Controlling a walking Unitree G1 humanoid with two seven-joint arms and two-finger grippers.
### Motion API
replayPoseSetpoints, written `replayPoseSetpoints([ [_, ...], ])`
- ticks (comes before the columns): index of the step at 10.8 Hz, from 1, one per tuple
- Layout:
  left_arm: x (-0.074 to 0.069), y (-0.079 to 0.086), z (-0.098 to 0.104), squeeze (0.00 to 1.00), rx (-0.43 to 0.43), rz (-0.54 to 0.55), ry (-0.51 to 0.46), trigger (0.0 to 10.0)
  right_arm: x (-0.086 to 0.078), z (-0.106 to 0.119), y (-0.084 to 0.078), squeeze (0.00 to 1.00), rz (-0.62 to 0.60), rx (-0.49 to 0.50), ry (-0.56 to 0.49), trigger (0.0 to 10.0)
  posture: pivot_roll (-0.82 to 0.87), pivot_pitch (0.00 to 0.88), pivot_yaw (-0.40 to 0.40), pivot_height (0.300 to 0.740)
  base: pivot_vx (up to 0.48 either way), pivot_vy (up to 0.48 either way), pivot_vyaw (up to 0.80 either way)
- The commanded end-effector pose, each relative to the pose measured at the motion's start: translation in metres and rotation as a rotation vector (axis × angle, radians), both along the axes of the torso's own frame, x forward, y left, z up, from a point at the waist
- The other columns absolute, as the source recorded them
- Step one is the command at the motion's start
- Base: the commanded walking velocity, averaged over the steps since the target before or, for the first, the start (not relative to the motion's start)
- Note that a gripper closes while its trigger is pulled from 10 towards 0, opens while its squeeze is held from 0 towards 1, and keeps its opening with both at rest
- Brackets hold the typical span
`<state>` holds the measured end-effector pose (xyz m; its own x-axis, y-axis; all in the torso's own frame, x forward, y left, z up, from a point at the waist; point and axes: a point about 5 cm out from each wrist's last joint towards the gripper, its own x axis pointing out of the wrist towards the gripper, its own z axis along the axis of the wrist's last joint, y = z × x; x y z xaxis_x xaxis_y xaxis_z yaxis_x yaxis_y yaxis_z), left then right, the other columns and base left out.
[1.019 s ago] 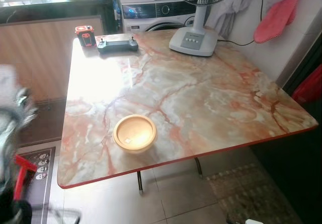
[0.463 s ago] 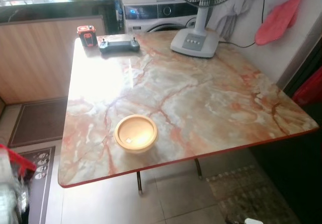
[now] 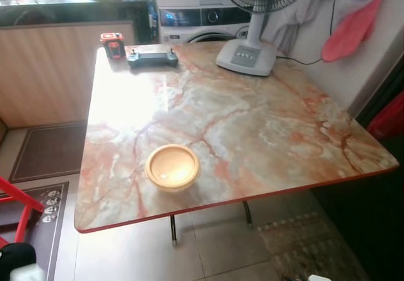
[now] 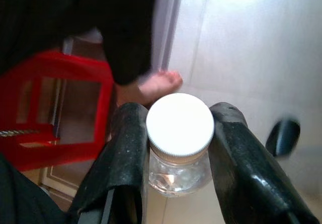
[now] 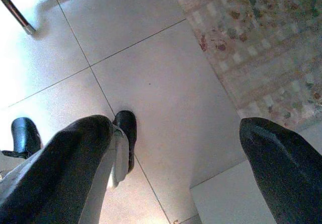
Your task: Restocking fridge
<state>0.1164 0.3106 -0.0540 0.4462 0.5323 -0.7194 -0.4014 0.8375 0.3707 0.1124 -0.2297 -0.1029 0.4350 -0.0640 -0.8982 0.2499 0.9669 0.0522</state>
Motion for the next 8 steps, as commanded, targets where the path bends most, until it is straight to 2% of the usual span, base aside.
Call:
replayPoseSetpoints([
  [1, 0.004, -0.015, -0.011, 0.0, -0.013, -0.081, 0.02, 10.0, -0.001, 0.0, -0.003, 0.0, 0.002, -0.009, 0.006, 10.0, 0.14, 0.0, -0.069, 0.74, 0.0, 0.0, 0.0],
  [3, 0.005, -0.026, -0.02, 0.0, -0.03, -0.137, 0.052, 10.0, -0.001, 0.001, -0.003, 0.0, -0.003, -0.008, 0.002, 10.0, 0.13, 0.0, -0.065, 0.74, 0.0, 0.0, 0.0],
  [7, 0.005, -0.036, -0.03, 0.0, -0.074, -0.095, 0.094, 10.0, -0.001, 0.001, -0.004, 0.0, -0.007, -0.005, -0.008, 10.0, 0.08, 0.0, -0.048, 0.74, 0.0, 0.0, 0.0],
  [8, 0.005, -0.037, -0.031, 0.0, -0.069, -0.099, 0.105, 10.0, -0.002, 0.001, -0.004, 0.0, -0.016, -0.006, -0.008, 10.0, 0.08, 0.0, -0.045, 0.74, 0.0, 0.285, 0.0],
])
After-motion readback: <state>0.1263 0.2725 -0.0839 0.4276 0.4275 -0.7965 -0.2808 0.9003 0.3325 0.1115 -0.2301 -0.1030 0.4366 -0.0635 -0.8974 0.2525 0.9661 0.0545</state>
